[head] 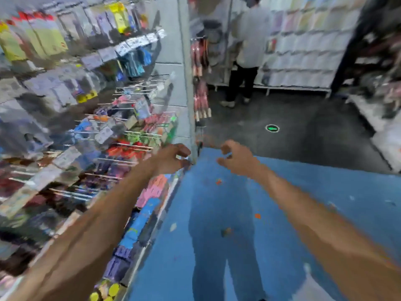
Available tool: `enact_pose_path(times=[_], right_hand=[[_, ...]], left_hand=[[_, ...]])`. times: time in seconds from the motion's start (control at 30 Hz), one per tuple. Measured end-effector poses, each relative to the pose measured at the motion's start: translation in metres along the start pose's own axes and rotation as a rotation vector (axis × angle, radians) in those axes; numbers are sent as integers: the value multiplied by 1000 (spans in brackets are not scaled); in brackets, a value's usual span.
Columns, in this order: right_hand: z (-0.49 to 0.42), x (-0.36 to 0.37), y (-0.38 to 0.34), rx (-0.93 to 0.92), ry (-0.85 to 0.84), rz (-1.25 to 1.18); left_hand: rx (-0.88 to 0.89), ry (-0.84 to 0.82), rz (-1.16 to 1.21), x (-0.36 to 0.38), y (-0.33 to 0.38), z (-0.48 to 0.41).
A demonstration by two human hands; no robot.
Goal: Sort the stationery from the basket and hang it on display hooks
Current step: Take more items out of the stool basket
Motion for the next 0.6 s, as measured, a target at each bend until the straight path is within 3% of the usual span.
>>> enact_pose_path(times=[0.27, 0.6], right_hand=[[170, -106, 199, 451, 322, -139], [434, -204, 385, 943, 586, -307]], left_hand=[[386, -354, -169, 213, 197, -101], [666, -798, -296, 487, 435, -106]])
Point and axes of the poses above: each hand's wrist, its own z-axis away from the middle knuckle, its own x-axis out of the palm, y = z × x, the point moved 3 cm from there along -z, towards the middle knuckle, and after that the axes turned 7 degrees about -y, right-handed, at the moved point
